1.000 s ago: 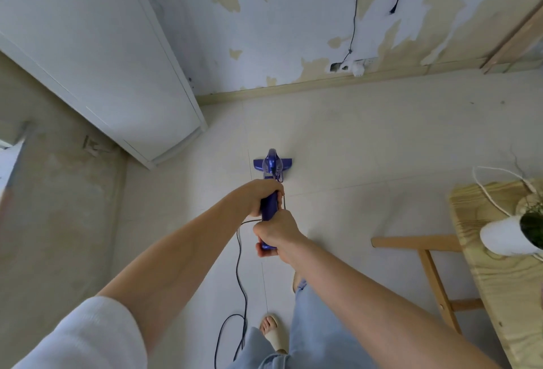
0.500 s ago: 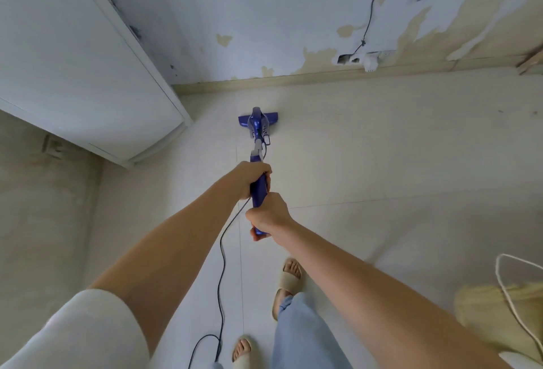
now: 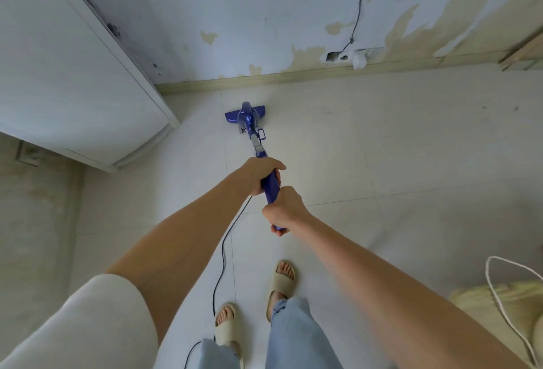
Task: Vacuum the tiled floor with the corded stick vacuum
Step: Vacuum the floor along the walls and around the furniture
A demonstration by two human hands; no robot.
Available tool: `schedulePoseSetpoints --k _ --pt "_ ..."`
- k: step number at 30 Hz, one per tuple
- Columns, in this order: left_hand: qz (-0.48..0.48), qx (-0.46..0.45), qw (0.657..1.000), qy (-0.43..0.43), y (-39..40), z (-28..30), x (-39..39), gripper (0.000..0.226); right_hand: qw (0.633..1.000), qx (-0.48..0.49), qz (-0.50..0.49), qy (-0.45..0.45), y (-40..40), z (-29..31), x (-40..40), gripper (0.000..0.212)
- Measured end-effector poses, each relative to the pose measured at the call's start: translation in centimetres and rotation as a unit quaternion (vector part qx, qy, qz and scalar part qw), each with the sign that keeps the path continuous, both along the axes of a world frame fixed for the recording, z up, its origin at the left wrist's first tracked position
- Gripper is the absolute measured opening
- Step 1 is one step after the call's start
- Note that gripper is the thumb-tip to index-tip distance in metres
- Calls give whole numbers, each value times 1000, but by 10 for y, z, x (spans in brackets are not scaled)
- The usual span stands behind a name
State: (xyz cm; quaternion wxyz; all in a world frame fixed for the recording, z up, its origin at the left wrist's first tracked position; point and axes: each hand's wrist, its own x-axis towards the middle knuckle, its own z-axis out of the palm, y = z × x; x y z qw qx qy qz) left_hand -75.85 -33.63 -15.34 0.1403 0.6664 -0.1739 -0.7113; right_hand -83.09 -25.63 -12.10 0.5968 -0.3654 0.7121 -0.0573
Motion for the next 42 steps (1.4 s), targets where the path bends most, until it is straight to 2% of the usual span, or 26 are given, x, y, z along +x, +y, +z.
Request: schedulePoseSetpoints --k 4,8,19,26,32,35,42 --pt "-10 15 1000 17 33 11 3 20 1000 2 -4 12 37 21 4 15" --pt "-26 20 998 44 82 30 23 19 999 2 -27 26 87 45 27 20" --pt "-87 35 991 95 206 77 61 27 996 -1 -59 65 213 105 73 14" --pt "-166 32 982 88 251 86 74 37 993 5 -116 35 266 131 96 15" --pt "-258 33 964 51 231 94 91 23 971 -16 -233 -51 253 113 127 10" --pt "-250 27 967 36 216 89 94 21 961 -20 -265 -75 234 92 131 11" --pt "-207 22 977 47 227 64 83 17 962 11 -272 -25 244 64 123 19"
